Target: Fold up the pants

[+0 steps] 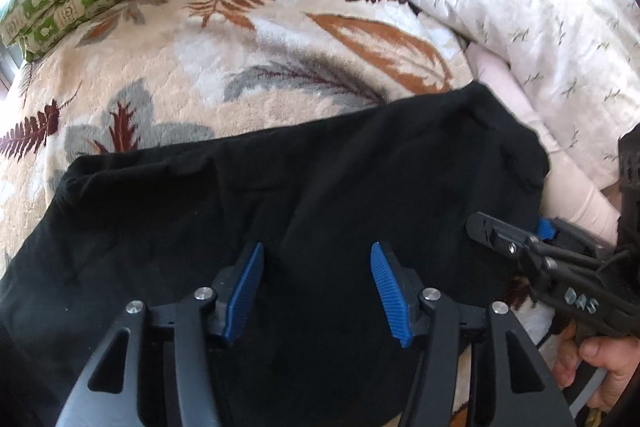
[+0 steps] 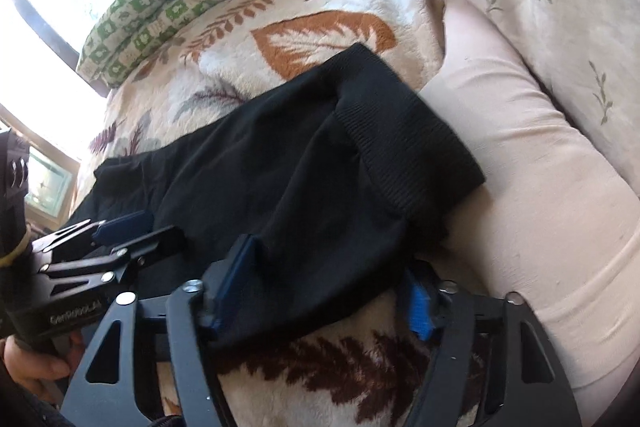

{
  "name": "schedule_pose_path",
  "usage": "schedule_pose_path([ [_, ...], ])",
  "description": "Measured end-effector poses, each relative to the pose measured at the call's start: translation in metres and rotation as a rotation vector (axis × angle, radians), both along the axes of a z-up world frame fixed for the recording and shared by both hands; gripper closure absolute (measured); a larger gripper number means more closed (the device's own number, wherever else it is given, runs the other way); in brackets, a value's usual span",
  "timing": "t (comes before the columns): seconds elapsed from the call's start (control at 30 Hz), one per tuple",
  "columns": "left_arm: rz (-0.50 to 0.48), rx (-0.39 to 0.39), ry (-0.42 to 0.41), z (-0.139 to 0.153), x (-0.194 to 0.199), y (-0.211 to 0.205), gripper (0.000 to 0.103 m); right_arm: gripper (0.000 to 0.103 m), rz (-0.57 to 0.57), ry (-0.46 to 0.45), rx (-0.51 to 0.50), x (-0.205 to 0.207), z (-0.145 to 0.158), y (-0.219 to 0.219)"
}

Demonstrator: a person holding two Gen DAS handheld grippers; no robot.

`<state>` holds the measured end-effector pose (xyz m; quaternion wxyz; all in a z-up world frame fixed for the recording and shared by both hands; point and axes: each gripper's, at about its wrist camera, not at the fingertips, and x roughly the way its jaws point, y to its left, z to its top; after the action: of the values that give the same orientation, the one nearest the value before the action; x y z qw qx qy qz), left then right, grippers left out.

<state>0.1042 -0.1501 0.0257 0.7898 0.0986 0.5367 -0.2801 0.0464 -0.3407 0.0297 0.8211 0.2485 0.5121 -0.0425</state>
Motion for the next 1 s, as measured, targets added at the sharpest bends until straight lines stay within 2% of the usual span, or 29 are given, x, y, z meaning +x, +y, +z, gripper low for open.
schedule_pose_path([
  [0.03, 0.010, -0.033, 0.005, 0.002, 0.000, 0.003, 0.047, 0.059, -0.028, -0.007, 0.014, -0.003, 0.001, -0.006],
  [0.1, 0.031, -0.065, -0.001, 0.004, 0.000, 0.008, 0.047, 0.075, -0.064, -0.032, 0.055, -0.007, 0.005, -0.014],
  [0.2, 0.014, -0.012, 0.016, -0.012, -0.001, 0.003, 0.048, 0.081, -0.060, -0.079, 0.054, -0.007, 0.015, -0.014],
  [0.3, -0.027, 0.051, -0.048, -0.015, -0.011, -0.010, 0.048, 0.082, -0.013, -0.110, 0.035, -0.001, 0.024, -0.004],
  [0.37, 0.001, 0.030, -0.032, -0.010, -0.010, -0.008, 0.048, 0.082, -0.012, -0.108, 0.046, -0.001, 0.023, -0.004],
  [0.43, 0.039, -0.038, -0.012, -0.006, -0.009, -0.002, 0.049, 0.082, -0.019, -0.099, 0.049, -0.001, 0.020, -0.006],
  [0.47, 0.044, -0.037, -0.010, -0.008, -0.010, -0.002, 0.050, 0.081, -0.022, -0.090, 0.054, 0.000, 0.018, -0.007],
  [0.57, 0.003, 0.032, -0.051, -0.018, -0.016, -0.011, 0.051, 0.080, -0.022, -0.072, 0.050, 0.000, 0.013, -0.007],
  [0.63, 0.001, 0.040, -0.046, -0.015, -0.014, -0.014, 0.051, 0.083, -0.017, -0.076, 0.049, 0.000, 0.013, -0.007],
  [0.7, 0.020, -0.009, -0.004, -0.009, -0.010, -0.008, 0.051, 0.087, -0.006, -0.082, 0.042, 0.000, 0.017, -0.006],
  [0.8, 0.059, -0.090, 0.055, 0.002, -0.009, 0.016, 0.051, 0.088, 0.025, -0.117, 0.026, 0.000, 0.028, 0.000],
  [1.0, 0.152, -0.176, 0.115, 0.015, -0.011, 0.093, 0.049, 0.088, 0.156, -0.199, -0.039, 0.004, 0.057, 0.034],
])
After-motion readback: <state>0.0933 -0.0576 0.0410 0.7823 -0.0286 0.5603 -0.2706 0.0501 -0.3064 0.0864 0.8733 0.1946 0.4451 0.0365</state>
